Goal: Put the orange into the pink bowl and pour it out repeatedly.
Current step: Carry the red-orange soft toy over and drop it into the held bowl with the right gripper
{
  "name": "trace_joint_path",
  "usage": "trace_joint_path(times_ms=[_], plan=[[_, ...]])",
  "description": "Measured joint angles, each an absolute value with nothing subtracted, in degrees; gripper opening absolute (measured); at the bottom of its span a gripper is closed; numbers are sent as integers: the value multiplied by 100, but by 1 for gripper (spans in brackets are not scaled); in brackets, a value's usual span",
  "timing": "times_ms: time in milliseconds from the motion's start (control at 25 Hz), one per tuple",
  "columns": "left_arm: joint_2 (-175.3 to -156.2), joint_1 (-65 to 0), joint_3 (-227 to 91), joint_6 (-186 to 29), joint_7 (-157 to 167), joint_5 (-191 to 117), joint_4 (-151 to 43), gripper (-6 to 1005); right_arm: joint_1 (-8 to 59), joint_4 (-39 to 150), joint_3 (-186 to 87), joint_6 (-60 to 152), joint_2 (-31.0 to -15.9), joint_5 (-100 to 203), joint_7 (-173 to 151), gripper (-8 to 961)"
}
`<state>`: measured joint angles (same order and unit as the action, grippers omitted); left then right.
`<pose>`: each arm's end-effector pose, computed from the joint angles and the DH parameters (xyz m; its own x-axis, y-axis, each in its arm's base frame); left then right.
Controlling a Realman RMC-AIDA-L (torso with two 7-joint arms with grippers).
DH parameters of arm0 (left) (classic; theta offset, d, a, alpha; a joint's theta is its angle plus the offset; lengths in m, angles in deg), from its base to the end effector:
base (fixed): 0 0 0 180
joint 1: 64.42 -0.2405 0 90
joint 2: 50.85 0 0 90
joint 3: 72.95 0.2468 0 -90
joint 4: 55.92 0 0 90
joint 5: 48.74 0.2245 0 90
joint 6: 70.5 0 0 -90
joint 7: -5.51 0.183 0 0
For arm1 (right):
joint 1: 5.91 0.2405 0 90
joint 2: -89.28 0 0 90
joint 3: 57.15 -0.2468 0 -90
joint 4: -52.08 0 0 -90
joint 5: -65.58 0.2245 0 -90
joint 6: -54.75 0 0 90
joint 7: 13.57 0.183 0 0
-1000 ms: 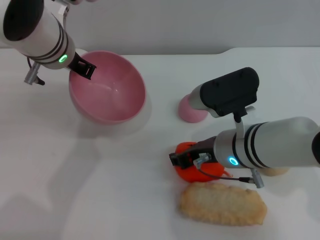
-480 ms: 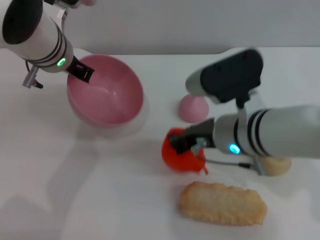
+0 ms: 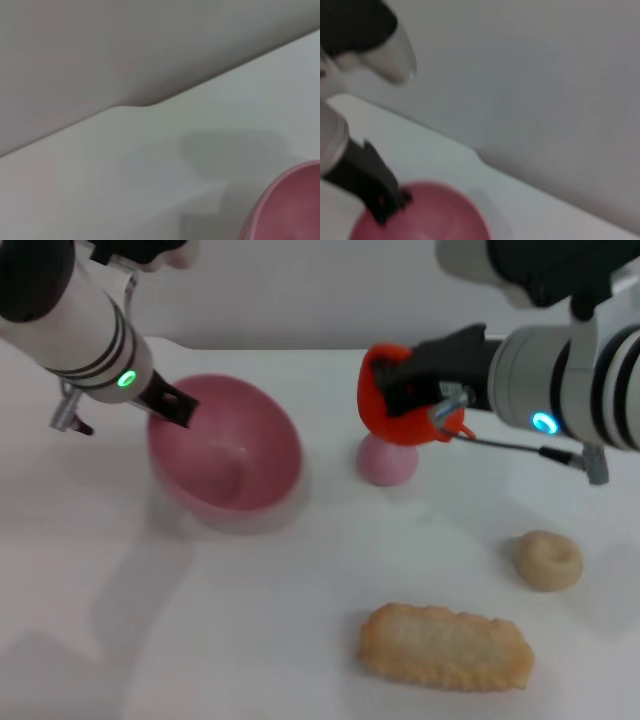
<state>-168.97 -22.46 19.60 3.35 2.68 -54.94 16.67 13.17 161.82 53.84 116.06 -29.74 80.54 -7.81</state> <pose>-0.1753 0.4393 -0.0182 0.6370 0.7707 0.0171 0.4402 -0.3455 -0.8288 0.0619 0.3479 -0.0412 0.8305 -0.4625 -0.3105 -0.5464 -0.5680 -0.6155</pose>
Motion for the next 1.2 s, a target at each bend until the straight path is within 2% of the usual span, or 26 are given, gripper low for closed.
trace_joint_path(times_ms=[320,560,1200], plan=[[-16924,-2013,1919,458,797,-6545,1779,201,1368,16226,5291,11341,-2967,8043,-885,62],[-16922,-1971,1886,212,1147,-7049,1771,203,1375,15875,5284,10936,-2964,8124,-917,60],[-16934,-1941,1986,-84,1311,-7363,1738,207,1728,14560,5507,9741,-2953,8841,-927,122]])
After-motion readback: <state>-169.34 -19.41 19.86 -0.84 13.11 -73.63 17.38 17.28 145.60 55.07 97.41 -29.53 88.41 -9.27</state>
